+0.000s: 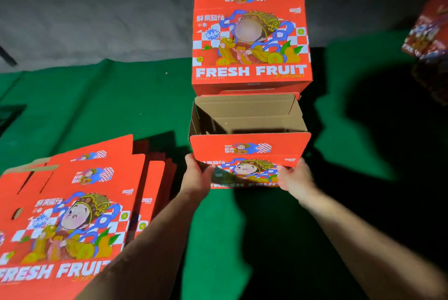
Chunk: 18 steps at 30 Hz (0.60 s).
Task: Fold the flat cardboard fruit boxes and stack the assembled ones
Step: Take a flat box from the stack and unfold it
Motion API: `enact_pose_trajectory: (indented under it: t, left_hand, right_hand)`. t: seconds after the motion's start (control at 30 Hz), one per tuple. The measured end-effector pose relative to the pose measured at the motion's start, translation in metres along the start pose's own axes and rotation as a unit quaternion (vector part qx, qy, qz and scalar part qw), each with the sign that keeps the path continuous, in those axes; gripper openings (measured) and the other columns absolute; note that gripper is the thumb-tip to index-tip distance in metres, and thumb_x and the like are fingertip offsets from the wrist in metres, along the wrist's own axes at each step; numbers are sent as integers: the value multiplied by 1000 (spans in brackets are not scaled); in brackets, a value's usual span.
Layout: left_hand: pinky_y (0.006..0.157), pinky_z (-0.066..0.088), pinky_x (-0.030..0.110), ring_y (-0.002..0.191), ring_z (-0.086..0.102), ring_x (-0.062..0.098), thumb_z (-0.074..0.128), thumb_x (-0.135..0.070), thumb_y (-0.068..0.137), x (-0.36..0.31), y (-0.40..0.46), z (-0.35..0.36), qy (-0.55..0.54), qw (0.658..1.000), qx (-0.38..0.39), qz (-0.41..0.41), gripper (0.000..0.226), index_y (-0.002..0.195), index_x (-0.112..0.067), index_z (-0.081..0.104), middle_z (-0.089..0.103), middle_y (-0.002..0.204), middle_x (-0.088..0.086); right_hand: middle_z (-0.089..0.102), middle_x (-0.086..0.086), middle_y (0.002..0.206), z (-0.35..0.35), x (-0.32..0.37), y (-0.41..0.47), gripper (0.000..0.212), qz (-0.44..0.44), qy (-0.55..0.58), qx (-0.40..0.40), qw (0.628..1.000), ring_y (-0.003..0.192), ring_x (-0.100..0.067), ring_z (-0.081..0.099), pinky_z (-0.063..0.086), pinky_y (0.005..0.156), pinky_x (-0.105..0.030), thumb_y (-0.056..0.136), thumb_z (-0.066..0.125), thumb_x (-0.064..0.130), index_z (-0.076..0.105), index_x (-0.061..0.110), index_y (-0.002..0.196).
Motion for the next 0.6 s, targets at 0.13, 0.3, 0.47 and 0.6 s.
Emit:
enact_pose_trajectory:
  t: [0.13, 0.3, 0.47, 0.6]
  left_hand:
    - [92, 50, 38, 105, 66, 35, 64, -19, 100, -19, 45, 18, 6, 1000, -15, -18, 39, 128, -9, 39, 64, 112, 10]
    - [108, 39, 37, 130, 52, 39, 63, -30, 101, -45, 69, 50, -66, 987, -26, -144, 68, 152, -4, 27, 48, 146, 23]
    - [107, 47, 40, 128, 59, 39, 53, -15, 106, -36, 7, 66, -161, 980, 63, -97, 43, 146, -7, 40, 62, 134, 18]
    - [109, 44, 37, 123, 59, 25, 54, -9, 99, -25, -33, 5, -16, 995, -70, 76, 39, 137, -11, 57, 64, 130, 8]
  right_hand:
    - [64, -19, 126, 17, 16, 37, 56, 35, 56, 4, 998, 106, -24, 59, 48, 87, -35, 98, 63, 1, 37, 1, 147]
    - [55, 0, 140, 47, 31, 35, 89, 66, 71, 84, 992, 114, -23, 57, 47, 106, -46, 98, 60, 0, 4, 20, 165]
    - [63, -6, 130, 98, 34, -18, 63, 40, 75, 111, 990, 98, -18, 57, 46, 80, -26, 100, 52, 3, 29, 16, 157]
    - [65, 1, 118, 130, 41, -67, 46, 11, 65, 171, 983, 105, -18, 63, 53, 88, -27, 101, 49, 6, 45, 22, 144]
Point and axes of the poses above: each hand's wrist, its own y-axis towards the middle knuckle, its own z-axis out of the palm, x = y × z, the point moved 2 cm from there along y, towards the middle knuckle
